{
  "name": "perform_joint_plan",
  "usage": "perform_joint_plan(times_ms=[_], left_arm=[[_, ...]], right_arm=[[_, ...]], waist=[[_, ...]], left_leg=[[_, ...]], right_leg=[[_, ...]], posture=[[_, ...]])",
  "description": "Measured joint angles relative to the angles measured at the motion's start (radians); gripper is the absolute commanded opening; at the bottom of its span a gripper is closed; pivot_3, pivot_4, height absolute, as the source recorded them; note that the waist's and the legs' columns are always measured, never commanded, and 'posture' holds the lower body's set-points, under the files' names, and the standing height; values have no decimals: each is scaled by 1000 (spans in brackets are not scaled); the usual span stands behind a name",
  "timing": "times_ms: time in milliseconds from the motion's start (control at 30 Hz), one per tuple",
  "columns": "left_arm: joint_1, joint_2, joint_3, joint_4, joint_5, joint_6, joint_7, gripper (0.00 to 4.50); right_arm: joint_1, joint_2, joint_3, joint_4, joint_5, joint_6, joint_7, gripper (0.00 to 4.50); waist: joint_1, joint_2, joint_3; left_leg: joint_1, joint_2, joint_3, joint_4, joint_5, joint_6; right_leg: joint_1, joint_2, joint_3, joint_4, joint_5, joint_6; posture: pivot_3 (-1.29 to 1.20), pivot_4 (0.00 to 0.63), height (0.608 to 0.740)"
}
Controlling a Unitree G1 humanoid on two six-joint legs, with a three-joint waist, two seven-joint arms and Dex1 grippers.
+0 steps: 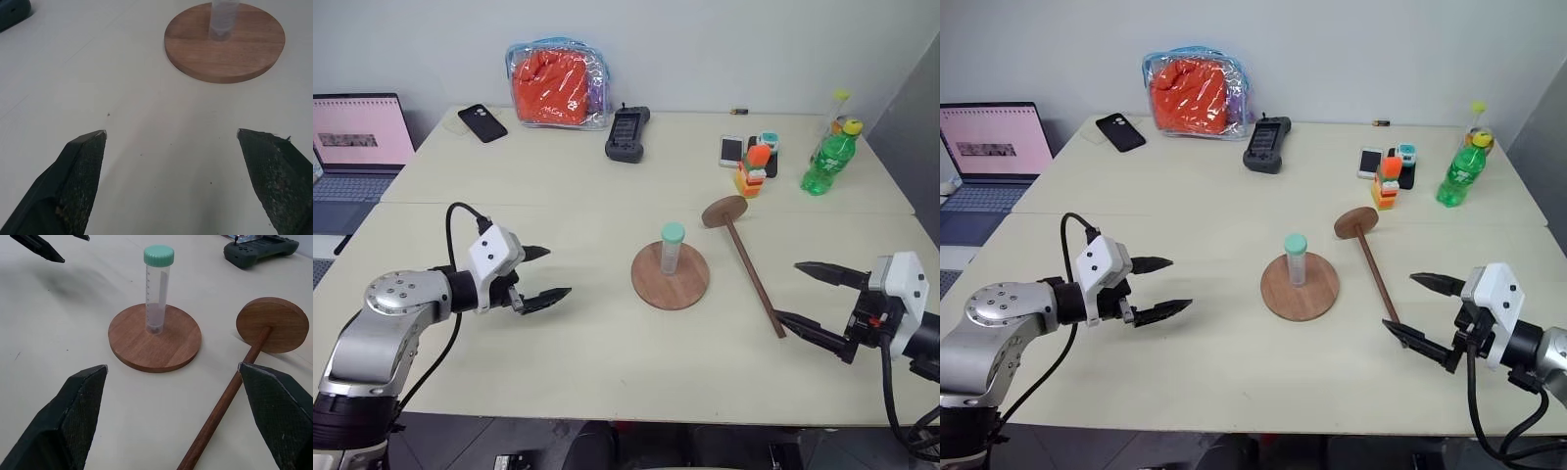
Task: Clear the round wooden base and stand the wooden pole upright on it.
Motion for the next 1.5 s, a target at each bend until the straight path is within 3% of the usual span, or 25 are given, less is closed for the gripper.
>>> perform_joint_plan(times_ms=[433, 667, 933, 1233, 1500], left_arm=[[-8, 0, 1, 3, -27, -12, -51, 4443], [-109, -11, -17, 51, -29, -29, -64, 4474], [-216, -57, -117, 71, -34, -29, -113, 4474], [-333, -178, -287, 192, 24, -116, -202, 4474], [-452, -346, -337, 393, 71, -187, -196, 4474]], right_arm=[[7, -27, -45, -1, 23, 36, 19, 4500], [14, -25, -62, -20, 42, 50, 16, 4500], [29, -3, -99, -72, 81, 82, -25, 4500], [-16, 31, -60, -154, 178, 128, -132, 4500], [32, 51, -41, -218, 214, 149, -196, 4500]], waist=[[0, 0, 0], [0, 0, 0], [0, 0, 0], [0, 0, 0], [2, 0, 0]], left_leg=[[0, 0, 0, 0, 0, 0], [0, 0, 0, 0, 0, 0], [0, -1, 0, 0, 0, 0], [-1, -1, 0, 1, 0, 0], [-2, -2, 0, 2, 0, 0]], right_leg=[[0, 0, 0, 0, 0, 0], [0, 0, 0, 0, 0, 0], [0, 1, 0, 0, 0, 0], [0, 2, -1, 0, 0, 0], [0, 2, -2, 0, 0, 0]], posture=[[0, 150, 740], [0, 150, 740], [0, 150, 740], [0, 150, 740], [0, 150, 740]])
